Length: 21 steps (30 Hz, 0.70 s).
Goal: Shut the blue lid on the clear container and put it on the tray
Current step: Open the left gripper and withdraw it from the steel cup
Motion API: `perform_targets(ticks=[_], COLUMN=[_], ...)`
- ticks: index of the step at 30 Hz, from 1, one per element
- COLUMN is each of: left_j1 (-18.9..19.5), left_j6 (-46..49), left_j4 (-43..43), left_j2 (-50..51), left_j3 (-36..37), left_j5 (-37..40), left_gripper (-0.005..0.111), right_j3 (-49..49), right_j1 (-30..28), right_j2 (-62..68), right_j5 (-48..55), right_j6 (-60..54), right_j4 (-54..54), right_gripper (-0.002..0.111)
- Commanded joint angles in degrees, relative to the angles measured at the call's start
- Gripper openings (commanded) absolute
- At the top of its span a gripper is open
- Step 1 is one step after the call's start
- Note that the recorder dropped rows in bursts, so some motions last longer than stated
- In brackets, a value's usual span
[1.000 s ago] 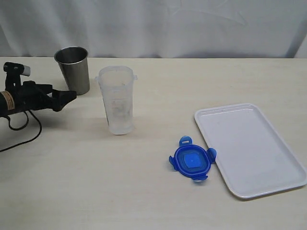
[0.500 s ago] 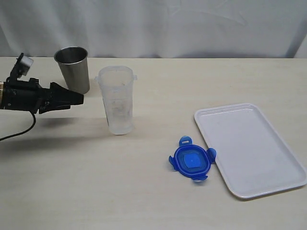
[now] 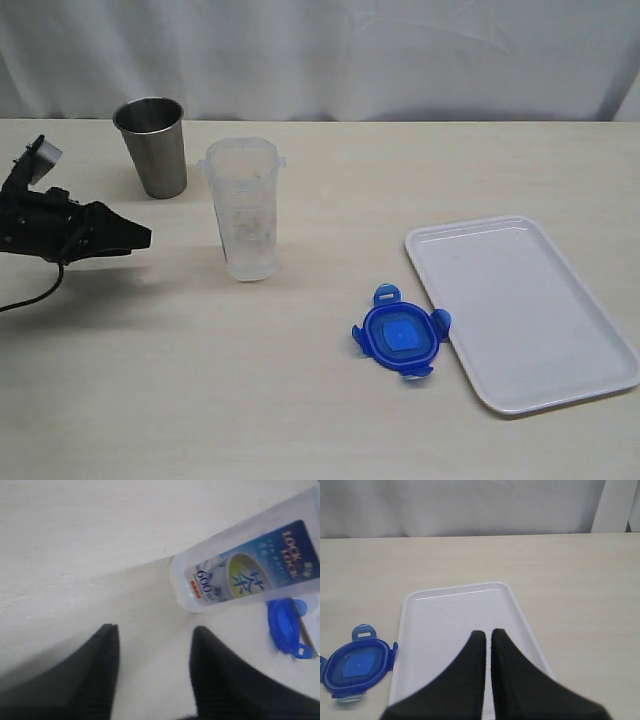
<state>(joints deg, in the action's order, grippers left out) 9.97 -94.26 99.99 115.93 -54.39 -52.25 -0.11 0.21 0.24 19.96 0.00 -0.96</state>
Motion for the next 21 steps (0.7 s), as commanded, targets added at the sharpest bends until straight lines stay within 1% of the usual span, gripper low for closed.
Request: perform_targets(ticks=[1,2,3,6,9,10,11,12,14,19,20,21], left_j1=[0.01,0.01,0.01,0.01,-0.11,-0.73,-1.67,-3.09,-6.59,-15.17,-17.36,-22.23], left_j6=[1.32,1.87,2.64,3.09,6.06,9.24,13.14,16.72,19.22,18.94,18.94,18.94], left_j4=[-0.04,-0.04,-0.04,-0.04,-0.04,-2.29,-5.83,-9.19,-13.09,-17.89,-19.46,-21.67], left_j2=[-6.34,-7.92,-9.19,-13.07,-14.13,-14.13,-14.13,-14.13,-14.13,-14.13,-14.13,-14.13], left_j3=[4.49,6.00,7.60,12.50,17.11,18.62,20.07,21.40,23.22,23.66,23.66,23.14], left_j5=[-3.97,-4.13,-4.13,-6.06,-14.78,-16.70,-16.90,-16.33,-16.15,-16.51,-16.51,-15.21], left_gripper=[0.011,0.002,0.000,0.000,0.000,0.000,0.000,0.000,0.000,0.000,0.000,0.000], right_j3=[0.11,0.11,0.11,0.11,0.11,0.11,0.11,0.11,0.11,0.11,0.11,0.11], right_j1=[-0.03,-0.03,-0.03,-0.03,-0.03,-0.03,-0.03,-0.03,-0.03,-0.03,-0.03,-0.03], right_j2=[-0.24,-0.24,-0.24,-0.24,-0.24,-0.24,-0.24,-0.24,-0.24,-0.24,-0.24,-0.24], right_j5=[-0.13,-0.13,-0.13,-0.13,-0.13,-0.13,-0.13,-0.13,-0.13,-0.13,-0.13,-0.13], right_j6=[0.00,0.00,0.00,0.00,0.00,0.00,0.00,0.00,0.00,0.00,0.00,0.00], right_j4=[-0.26,-0.26,-0.26,-0.26,-0.26,-0.26,-0.26,-0.26,-0.26,-0.26,-0.26,-0.26], right_gripper=[0.005,0.005,0.005,0.005,0.005,0.005,0.005,0.005,0.005,0.005,0.005,0.005])
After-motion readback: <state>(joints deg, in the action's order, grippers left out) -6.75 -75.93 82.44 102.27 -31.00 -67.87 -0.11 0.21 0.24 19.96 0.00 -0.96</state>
